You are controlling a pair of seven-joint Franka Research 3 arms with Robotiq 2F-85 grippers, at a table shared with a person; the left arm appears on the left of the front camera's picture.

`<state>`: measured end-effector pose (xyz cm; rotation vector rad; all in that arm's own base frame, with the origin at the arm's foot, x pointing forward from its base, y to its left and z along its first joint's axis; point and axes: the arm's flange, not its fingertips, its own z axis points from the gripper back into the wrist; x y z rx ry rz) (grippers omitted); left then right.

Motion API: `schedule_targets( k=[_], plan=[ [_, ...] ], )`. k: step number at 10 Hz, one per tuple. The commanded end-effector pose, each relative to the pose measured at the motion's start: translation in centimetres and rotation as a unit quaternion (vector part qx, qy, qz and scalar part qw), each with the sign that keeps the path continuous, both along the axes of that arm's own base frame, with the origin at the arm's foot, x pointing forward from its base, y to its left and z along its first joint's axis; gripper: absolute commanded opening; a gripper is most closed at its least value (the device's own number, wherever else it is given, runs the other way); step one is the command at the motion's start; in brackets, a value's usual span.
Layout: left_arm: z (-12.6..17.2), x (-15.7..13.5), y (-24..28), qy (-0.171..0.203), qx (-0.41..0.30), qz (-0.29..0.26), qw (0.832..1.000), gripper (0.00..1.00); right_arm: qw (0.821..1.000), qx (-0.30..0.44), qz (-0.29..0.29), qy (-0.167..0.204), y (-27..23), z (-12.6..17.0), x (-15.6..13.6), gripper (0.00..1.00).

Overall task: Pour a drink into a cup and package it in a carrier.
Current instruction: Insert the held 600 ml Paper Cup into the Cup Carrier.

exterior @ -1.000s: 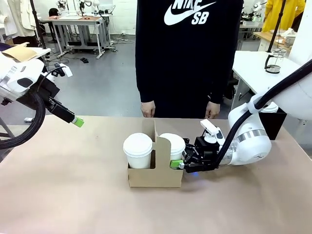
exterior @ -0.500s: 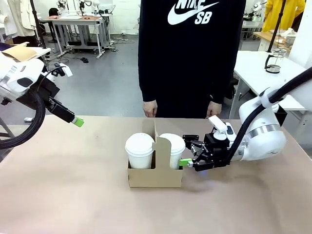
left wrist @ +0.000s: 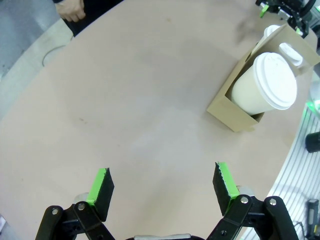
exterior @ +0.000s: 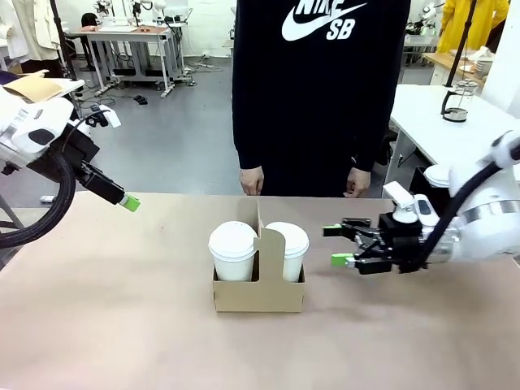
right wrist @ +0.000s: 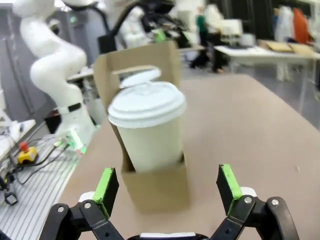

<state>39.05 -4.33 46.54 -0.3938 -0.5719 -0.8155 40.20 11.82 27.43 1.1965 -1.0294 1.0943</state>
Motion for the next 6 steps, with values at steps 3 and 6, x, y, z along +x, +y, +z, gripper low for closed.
schedule_targets(
  k=[3, 6],
  plan=[
    [0.1, 0.0, -0.1, 0.005, -0.007, 0.003, 1.0, 1.0, 0.978, -0.117, -0.144, 0.097, -9.2, 6.5, -7.3, 1.0],
    [0.1, 0.0, -0.1, 0.005, -0.007, 0.003, 1.0, 1.0, 0.955, -0.167, -0.217, 0.111, -12.2, 8.0, -10.1, 1.0]
  ],
)
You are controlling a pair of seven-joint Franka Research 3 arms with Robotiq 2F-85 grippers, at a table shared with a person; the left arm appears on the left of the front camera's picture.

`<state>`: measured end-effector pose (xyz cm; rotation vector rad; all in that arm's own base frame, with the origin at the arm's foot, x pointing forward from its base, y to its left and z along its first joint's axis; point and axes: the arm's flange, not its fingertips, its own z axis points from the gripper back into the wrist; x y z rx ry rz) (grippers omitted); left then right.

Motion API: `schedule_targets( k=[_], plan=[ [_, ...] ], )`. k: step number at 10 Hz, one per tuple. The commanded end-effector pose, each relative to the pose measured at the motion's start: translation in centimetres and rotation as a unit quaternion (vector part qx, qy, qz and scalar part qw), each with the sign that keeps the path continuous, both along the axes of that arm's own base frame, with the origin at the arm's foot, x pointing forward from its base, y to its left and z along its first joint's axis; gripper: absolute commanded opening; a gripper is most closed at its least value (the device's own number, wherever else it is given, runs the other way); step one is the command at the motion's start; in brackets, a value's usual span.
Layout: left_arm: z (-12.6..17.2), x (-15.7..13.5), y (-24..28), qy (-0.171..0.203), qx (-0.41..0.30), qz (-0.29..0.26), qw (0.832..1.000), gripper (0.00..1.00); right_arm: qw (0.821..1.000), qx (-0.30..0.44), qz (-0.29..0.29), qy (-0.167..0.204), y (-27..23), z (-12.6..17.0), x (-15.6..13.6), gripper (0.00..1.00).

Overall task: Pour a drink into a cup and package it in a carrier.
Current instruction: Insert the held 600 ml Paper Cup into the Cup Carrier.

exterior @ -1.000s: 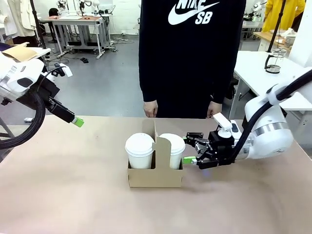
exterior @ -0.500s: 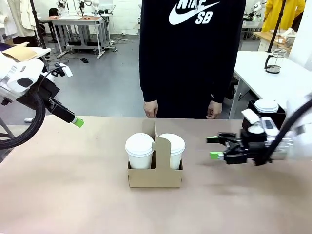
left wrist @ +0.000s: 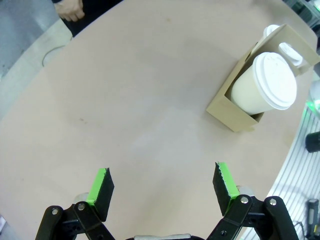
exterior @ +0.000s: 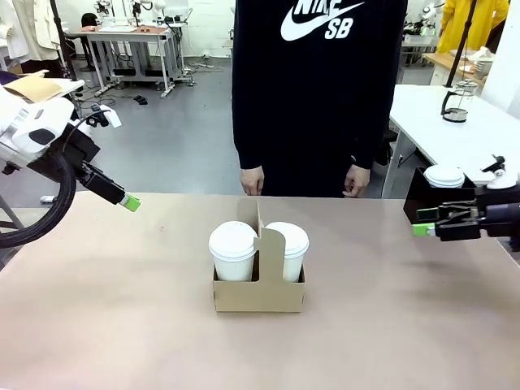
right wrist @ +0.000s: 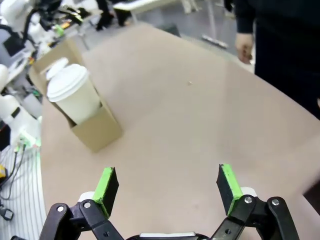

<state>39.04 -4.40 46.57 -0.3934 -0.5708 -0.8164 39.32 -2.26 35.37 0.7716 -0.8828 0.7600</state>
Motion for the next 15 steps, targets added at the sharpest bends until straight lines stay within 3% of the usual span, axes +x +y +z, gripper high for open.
schedule_targets(
  k=[1, 5, 6, 15],
  plan=[
    [0.0, 0.0, -0.1, 0.005, -0.008, 0.004, 1.0, 1.0, 0.999, -0.021, -0.02, 0.029, 1.5, 0.0, -9.5, 1.0],
    [0.0, 0.0, -0.1, 0.005, -0.008, 0.004, 1.0, 1.0, 0.999, -0.008, -0.041, 0.033, 1.3, -1.3, -8.3, 1.0],
    [0.0, 0.0, -0.1, 0.005, -0.008, 0.004, 1.0, 1.0, 0.999, -0.026, -0.026, 0.023, -1.3, 0.6, -0.2, 1.0],
    [0.0, 0.0, -0.1, 0.005, -0.008, 0.004, 1.0, 1.0, 0.999, -0.026, -0.026, 0.023, -1.3, 0.6, -0.2, 1.0]
  ],
)
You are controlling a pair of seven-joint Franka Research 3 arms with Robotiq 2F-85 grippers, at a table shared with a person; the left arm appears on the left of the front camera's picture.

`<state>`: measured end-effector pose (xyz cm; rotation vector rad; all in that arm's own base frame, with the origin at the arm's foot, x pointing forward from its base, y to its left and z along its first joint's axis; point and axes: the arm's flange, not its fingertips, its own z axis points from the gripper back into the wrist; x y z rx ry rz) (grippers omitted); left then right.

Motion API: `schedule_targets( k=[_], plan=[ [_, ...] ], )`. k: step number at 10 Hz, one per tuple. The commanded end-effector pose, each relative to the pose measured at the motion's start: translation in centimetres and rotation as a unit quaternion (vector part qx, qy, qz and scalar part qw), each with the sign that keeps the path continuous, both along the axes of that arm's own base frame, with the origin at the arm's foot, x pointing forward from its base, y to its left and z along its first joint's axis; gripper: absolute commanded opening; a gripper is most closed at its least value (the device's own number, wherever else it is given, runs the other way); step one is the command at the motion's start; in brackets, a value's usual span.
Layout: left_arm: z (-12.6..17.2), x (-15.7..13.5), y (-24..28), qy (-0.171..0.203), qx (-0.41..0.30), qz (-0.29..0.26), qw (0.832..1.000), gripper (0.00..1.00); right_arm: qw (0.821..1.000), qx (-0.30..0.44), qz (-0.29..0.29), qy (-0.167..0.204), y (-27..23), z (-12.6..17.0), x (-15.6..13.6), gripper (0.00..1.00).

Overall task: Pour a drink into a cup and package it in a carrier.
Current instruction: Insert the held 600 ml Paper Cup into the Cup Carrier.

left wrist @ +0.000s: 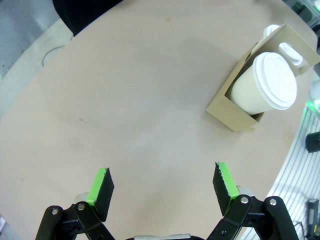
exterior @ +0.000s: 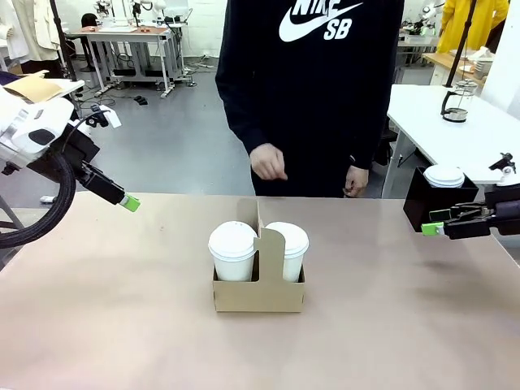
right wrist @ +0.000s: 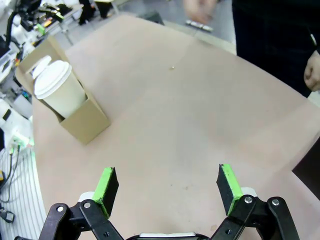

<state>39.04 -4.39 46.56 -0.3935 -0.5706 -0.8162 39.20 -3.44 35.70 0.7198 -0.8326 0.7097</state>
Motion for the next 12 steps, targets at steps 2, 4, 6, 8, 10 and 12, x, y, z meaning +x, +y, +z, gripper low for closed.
schedule_targets(
  k=[2, 4, 6, 8, 10, 12],
  plan=[
    [0.03, 0.04, -0.07, 0.005, -0.008, 0.003, 1.0, 1.0, 1.0, -0.002, 0.0, -0.003, -0.08, 0.26, -0.03, 1.0],
    [0.03, 0.04, -0.07, 0.005, -0.008, 0.003, 1.0, 1.0, 1.0, -0.002, 0.0, -0.003, -0.08, 0.26, -0.03, 1.0],
    [0.03, 0.04, -0.07, 0.005, -0.008, 0.003, 1.0, 1.0, 1.0, -0.002, 0.0, -0.003, -0.08, 0.26, -0.03, 1.0],
    [0.03, 0.04, -0.07, 0.005, -0.008, 0.003, 1.0, 1.0, 1.0, -0.002, 0.0, -0.003, -0.08, 0.26, -0.03, 1.0],
    [0.03, 0.04, -0.07, 0.005, -0.008, 0.003, 1.0, 1.0, 1.0, -0.002, 0.0, -0.003, -0.08, 0.26, -0.03, 1.0],
    [0.03, 0.04, -0.07, 0.005, -0.008, 0.003, 1.0, 1.0, 1.0, -0.002, 0.0, -0.003, -0.08, 0.26, -0.03, 1.0]
  ],
)
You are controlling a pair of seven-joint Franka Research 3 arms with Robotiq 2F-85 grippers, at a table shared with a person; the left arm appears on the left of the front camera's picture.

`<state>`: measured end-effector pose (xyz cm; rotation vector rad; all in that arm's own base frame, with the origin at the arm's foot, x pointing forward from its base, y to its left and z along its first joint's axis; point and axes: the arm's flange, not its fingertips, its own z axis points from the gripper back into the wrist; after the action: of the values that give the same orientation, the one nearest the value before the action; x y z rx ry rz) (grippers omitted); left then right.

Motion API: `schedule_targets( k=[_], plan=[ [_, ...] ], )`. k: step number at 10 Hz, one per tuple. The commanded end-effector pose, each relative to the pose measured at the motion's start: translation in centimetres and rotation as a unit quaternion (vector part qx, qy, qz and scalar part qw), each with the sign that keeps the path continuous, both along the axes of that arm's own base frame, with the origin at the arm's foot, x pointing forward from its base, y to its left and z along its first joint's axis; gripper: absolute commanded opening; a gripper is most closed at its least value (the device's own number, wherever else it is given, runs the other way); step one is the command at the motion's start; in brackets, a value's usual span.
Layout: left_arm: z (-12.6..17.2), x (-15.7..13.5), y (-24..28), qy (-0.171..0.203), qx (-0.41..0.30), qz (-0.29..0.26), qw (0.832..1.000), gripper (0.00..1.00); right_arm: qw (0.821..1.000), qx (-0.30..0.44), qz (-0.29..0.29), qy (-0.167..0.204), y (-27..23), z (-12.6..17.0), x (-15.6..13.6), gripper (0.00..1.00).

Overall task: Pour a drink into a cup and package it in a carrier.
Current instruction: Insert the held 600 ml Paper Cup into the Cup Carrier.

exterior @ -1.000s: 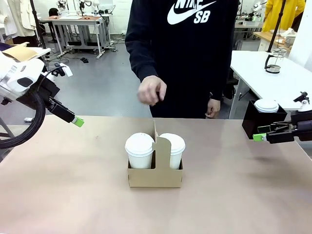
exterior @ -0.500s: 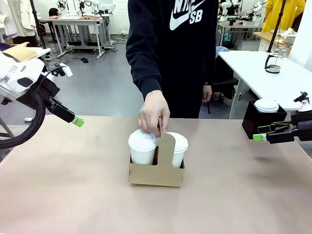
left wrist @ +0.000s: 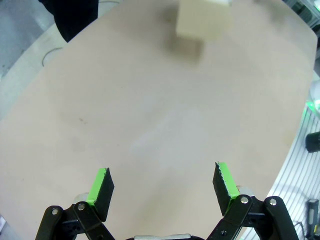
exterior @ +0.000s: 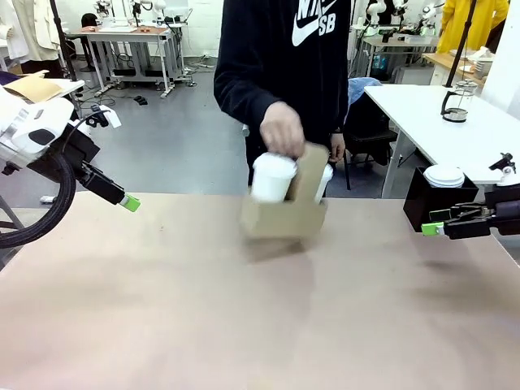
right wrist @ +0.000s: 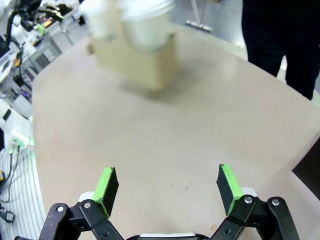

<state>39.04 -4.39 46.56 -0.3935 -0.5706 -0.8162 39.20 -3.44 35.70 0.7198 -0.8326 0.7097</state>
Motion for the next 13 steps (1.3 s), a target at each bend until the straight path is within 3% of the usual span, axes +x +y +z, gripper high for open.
schedule_targets(
  k=[1, 13],
  plan=[
    [0.03, 0.04, -0.07, 0.005, -0.008, 0.003, 1.0, 1.0, 1.0, -0.002, 0.0, -0.003, -0.08, 0.25, -0.03, 1.0],
    [0.03, 0.04, -0.07, 0.005, -0.008, 0.003, 1.0, 1.0, 1.0, -0.002, 0.0, -0.003, -0.08, 0.25, -0.03, 1.0]
  ],
)
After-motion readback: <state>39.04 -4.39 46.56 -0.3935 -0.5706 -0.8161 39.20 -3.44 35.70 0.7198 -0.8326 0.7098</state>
